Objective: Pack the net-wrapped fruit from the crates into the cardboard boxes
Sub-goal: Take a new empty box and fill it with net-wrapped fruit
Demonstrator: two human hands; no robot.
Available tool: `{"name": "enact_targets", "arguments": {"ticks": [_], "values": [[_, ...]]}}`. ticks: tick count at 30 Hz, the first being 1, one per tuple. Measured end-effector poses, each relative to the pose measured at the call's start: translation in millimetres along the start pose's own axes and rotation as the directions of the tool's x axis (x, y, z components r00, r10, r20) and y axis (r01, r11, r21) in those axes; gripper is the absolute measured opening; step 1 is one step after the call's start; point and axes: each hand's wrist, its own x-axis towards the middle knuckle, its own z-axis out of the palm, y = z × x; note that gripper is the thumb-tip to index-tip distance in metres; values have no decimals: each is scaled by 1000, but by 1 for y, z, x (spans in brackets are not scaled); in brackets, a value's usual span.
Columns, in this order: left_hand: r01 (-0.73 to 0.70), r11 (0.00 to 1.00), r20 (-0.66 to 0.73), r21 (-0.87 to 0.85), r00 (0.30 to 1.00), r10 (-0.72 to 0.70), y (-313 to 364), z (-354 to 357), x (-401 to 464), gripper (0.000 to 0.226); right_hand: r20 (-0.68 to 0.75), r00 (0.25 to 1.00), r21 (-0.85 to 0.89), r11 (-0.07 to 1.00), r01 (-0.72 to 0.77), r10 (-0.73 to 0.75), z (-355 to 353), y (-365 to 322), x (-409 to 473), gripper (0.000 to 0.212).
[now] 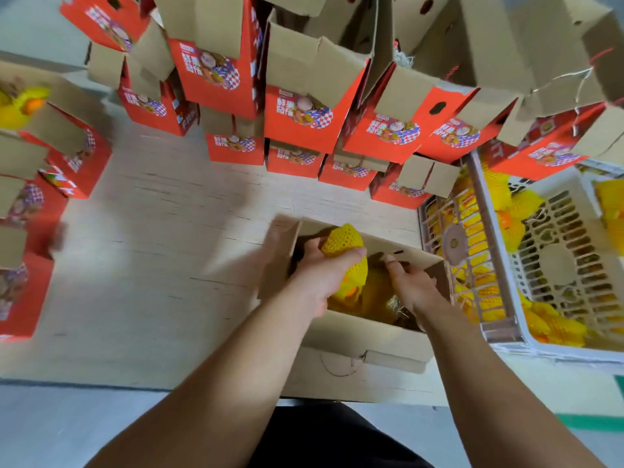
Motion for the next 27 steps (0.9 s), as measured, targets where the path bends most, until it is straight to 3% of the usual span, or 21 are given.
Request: {"name": "enact_targets", "arguments": {"ticks": [1,3,5,6,9,14,15,16,18,19,21,22,24,27], "values": [[-6,1000,11,30,1000,6,-1,0,2,78,-46,996,54,996,73,-71,1,-5,-9,64],[-29,993,77,117,997,20,-5,0,1,82,-88,986,361,918,164,-142,2,-15,-34,53],[-105,957,166,269,984,61,-8,0,-1,84,173,963,641,766,48,-206,5,-24,-53,44],[-171,908,206,383,974,97,-9,1,-3,86,295,923,691,723,-27,-248,6,-27,-59,39],[-282,693,259,663,956,141,-5,0,-6,99,408,870,731,671,-128,-278,3,-34,-69,37],[-362,500,436,787,899,-35,10,-29,-5,136,469,840,756,615,-222,-273,4,-23,-68,56],[-381,520,464,764,885,-32,14,-37,-7,134,450,858,767,599,-230,-246,4,-23,-66,53],[-397,603,464,692,884,49,15,-43,-7,123,406,889,774,597,-211,-212,4,-23,-63,46],[-384,848,262,367,917,301,12,-49,-3,76,257,956,699,711,-81,-144,6,-26,-58,33],[-346,925,114,154,937,331,9,-48,-3,47,189,972,586,810,1,-137,9,-27,-57,34],[-316,937,-62,-151,949,310,6,-45,-5,18,212,966,251,963,95,-150,19,-30,-58,51],[-340,920,-105,-197,940,325,4,-44,-7,19,292,947,46,991,126,-134,26,-33,-59,60],[-398,897,-157,-191,915,372,-3,-42,-14,26,456,888,-311,922,229,-67,45,-40,-63,65],[-486,869,-163,-89,868,469,-19,-41,-31,32,584,801,-397,816,420,-129,74,-48,-65,38]]}}
